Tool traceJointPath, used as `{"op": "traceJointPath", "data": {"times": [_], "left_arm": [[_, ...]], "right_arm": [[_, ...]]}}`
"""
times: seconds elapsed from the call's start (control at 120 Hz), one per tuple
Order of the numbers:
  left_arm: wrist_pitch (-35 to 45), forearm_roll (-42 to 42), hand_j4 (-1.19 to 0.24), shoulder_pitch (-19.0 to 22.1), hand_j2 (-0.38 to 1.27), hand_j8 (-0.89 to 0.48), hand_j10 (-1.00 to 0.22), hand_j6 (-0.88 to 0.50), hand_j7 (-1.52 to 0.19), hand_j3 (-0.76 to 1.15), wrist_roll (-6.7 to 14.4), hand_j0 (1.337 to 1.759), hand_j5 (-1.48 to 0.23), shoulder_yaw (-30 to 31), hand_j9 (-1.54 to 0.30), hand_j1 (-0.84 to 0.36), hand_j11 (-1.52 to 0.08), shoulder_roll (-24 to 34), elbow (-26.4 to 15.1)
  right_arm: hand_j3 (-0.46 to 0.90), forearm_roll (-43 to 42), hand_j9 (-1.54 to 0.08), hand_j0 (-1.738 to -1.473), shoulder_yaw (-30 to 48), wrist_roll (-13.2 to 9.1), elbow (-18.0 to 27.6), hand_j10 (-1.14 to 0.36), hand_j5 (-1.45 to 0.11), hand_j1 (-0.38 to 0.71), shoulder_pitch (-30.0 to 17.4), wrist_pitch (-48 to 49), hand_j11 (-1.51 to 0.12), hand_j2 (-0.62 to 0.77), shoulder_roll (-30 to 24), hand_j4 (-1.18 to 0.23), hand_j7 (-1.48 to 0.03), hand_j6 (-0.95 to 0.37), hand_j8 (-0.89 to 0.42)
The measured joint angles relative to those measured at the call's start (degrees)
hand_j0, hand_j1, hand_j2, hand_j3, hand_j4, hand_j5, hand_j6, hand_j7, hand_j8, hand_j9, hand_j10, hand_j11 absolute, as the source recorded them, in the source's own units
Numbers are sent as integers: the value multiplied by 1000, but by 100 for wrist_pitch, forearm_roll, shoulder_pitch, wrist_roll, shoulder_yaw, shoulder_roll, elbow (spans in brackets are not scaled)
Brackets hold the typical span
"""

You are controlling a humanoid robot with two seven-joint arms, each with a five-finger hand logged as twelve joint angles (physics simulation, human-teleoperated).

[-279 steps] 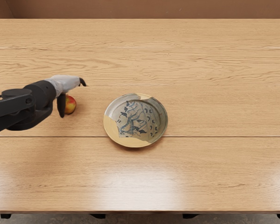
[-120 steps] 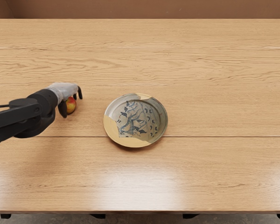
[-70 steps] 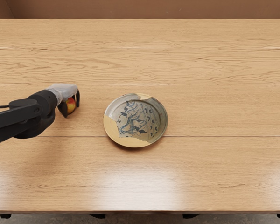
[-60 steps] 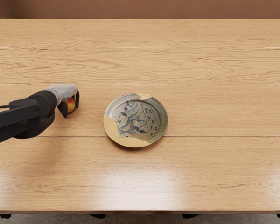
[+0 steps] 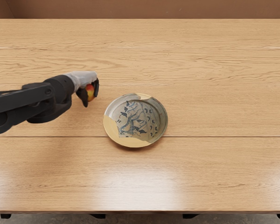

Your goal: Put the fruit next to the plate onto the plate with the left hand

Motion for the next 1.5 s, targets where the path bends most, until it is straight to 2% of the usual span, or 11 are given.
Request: {"op": "traceJointPath", "data": {"times": [0.208, 0.292, 0.4, 0.883, 0.925, 1.033, 1.15, 1.3, 1.4, 1.45, 1.5], "left_arm": [[-227, -713, -821, -553, 491, -214, -450, -294, -1208, 0, -2, 1641, -1236, -1, -1205, -373, -1187, 288, -732], [-255, -881, -823, -810, 449, -215, -467, -292, -1208, 0, -3, 1642, -1237, 1, -1194, -362, -1188, 134, -899], [-274, -1038, -816, -926, 541, -208, -439, -286, -1215, 0, -4, 1642, -1256, 7, -1195, -393, -1190, -211, -979], [-255, -1056, -806, -479, 534, -216, -451, -308, -1197, 0, -5, 1642, -1252, 97, -1188, -378, -1186, -596, -909], [-230, -1046, -734, -483, 464, -214, -483, -337, -1093, 0, -5, 1643, -1138, 94, -1082, -323, -1078, -597, -907], [-172, -1040, -441, -503, 276, -135, -294, -207, -655, 0, -5, 1649, -681, 73, -648, -56, -646, -588, -906], [-157, -1073, -251, -633, 157, -78, -167, -119, -371, 0, -5, 1653, -386, 19, -367, 120, -366, -392, -914], [-281, -1863, -122, -876, 76, -39, -82, -59, -179, 0, -5, 1656, -186, -233, -177, 239, -176, 149, -1030], [-970, -2762, -76, -735, 47, -25, -51, -38, -110, 0, -5, 1657, -114, -960, -109, 282, -108, 922, -1258], [-1492, -3272, -60, -580, 37, -20, -40, -30, -86, 0, -5, 1657, -90, -1355, -85, 296, -85, 1108, -1316], [-2083, -3831, -47, -92, 29, -16, -32, -24, -68, 0, -5, 1657, -71, -1893, -67, 308, -67, 1403, -1350]], "right_arm": [[0, 0, -19, -1658, 0, 0, -1, -14, -19, -331, 1, 0, -20, -3, 0, -15, -20, -14, -14], [0, 0, -19, -1658, 0, 0, -1, -14, -19, -331, 1, 0, -20, -3, 0, -15, -20, -14, -14], [0, 0, -19, -1658, 0, 0, -1, -14, -19, -331, 3, 0, -20, -3, 0, -15, -20, -14, -14], [0, 0, -19, -1658, -8, 0, -1, -14, -19, -331, 2, 0, -19, -3, 0, -15, -20, -14, -15], [0, 0, -19, -1658, -7, 0, -1, -15, -19, -331, 2, 0, -19, -3, 0, -15, -20, -15, -15], [0, 0, -19, -1658, -8, 0, -1, -15, -19, -331, 2, 0, -20, -3, 0, -15, -20, -15, -15], [0, 0, -19, -1658, -6, 0, 1, -15, -19, -331, 3, 0, -20, -3, 0, -15, -20, -15, -15], [0, 0, -20, -1658, -2, 0, 6, -15, -19, -331, 7, 0, -20, -3, 0, -15, -20, -15, -15], [0, 0, -20, -1658, -1, 0, 7, -15, -19, -331, 6, 0, -20, -3, 0, -15, -20, -15, -15], [0, 0, -20, -1658, -1, 0, 8, -15, -19, -331, 6, 0, -20, -3, 0, -15, -20, -15, -15], [0, 0, -20, -1658, 0, 0, 8, -15, -19, -331, 6, 0, -20, -3, 0, -15, -20, -15, -15]]}}
